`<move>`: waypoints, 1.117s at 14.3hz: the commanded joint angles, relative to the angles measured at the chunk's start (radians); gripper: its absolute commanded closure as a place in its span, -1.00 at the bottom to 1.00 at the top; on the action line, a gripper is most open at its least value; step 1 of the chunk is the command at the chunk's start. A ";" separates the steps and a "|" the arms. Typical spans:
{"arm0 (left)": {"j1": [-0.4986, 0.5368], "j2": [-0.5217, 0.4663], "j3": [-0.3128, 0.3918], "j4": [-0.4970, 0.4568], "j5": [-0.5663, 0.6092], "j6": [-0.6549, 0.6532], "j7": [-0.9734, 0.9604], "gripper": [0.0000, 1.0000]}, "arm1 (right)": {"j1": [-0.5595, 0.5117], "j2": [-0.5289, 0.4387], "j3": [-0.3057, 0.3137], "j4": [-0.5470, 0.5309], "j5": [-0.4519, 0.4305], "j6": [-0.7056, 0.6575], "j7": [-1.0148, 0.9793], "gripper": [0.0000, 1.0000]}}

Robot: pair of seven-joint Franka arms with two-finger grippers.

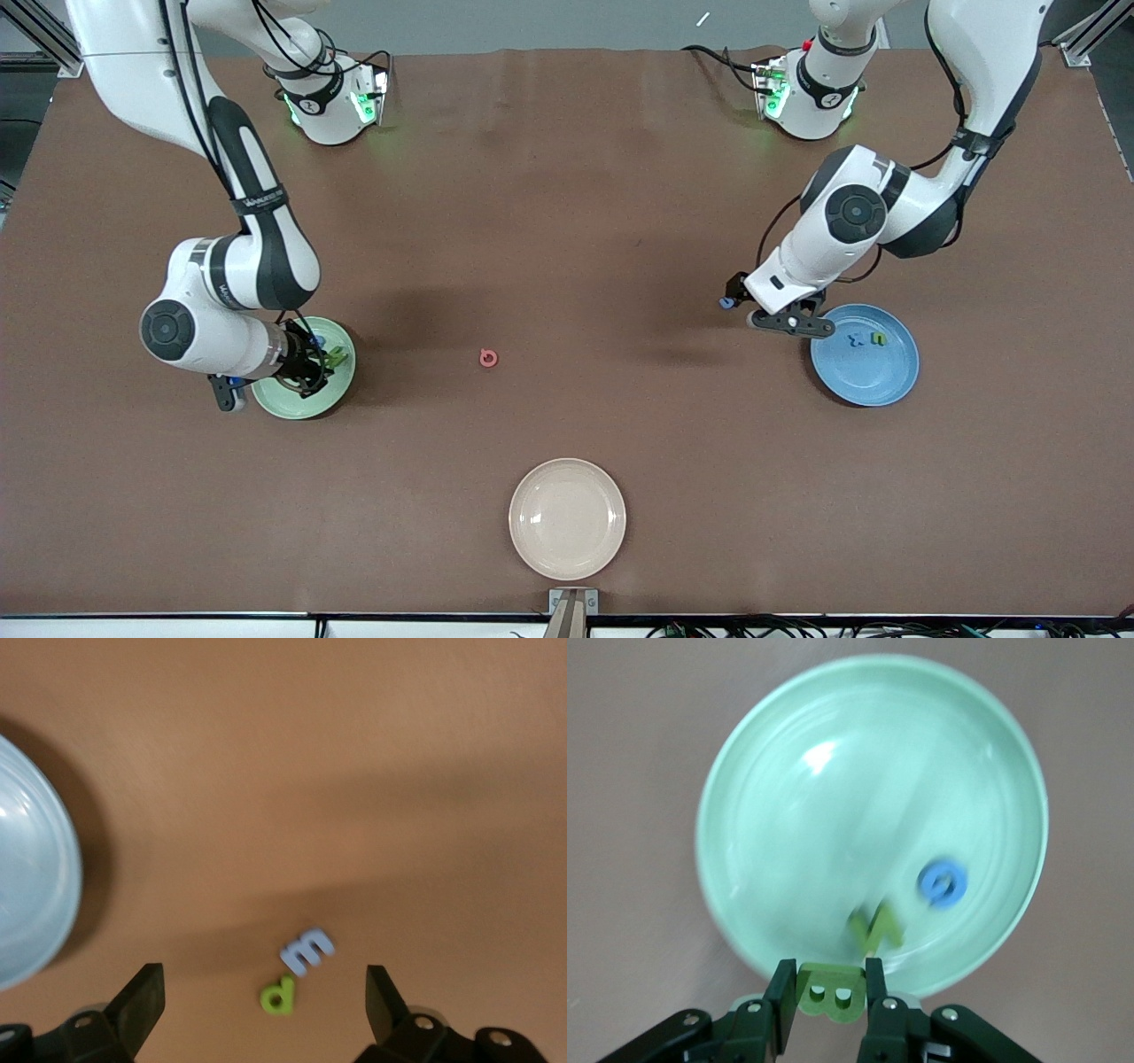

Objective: Sort upper and lower case letters into plates
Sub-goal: 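Place the B in the green plate while the left gripper reaches d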

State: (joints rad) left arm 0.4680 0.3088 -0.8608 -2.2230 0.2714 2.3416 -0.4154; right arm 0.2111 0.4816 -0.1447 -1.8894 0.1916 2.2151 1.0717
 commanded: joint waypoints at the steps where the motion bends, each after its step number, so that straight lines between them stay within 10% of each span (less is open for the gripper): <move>1: 0.017 -0.071 -0.018 -0.053 -0.044 -0.025 -0.012 -1.00 | -0.045 -0.023 0.014 -0.074 -0.018 0.084 -0.070 0.99; 16: 0.023 -0.097 -0.035 -0.268 -0.063 0.246 -0.045 -1.00 | -0.101 0.051 0.010 -0.112 -0.078 0.259 -0.127 0.95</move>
State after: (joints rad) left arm 0.4786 0.2306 -0.8889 -2.4549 0.2203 2.5374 -0.4592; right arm 0.1278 0.5443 -0.1448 -1.9752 0.1308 2.4557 0.9534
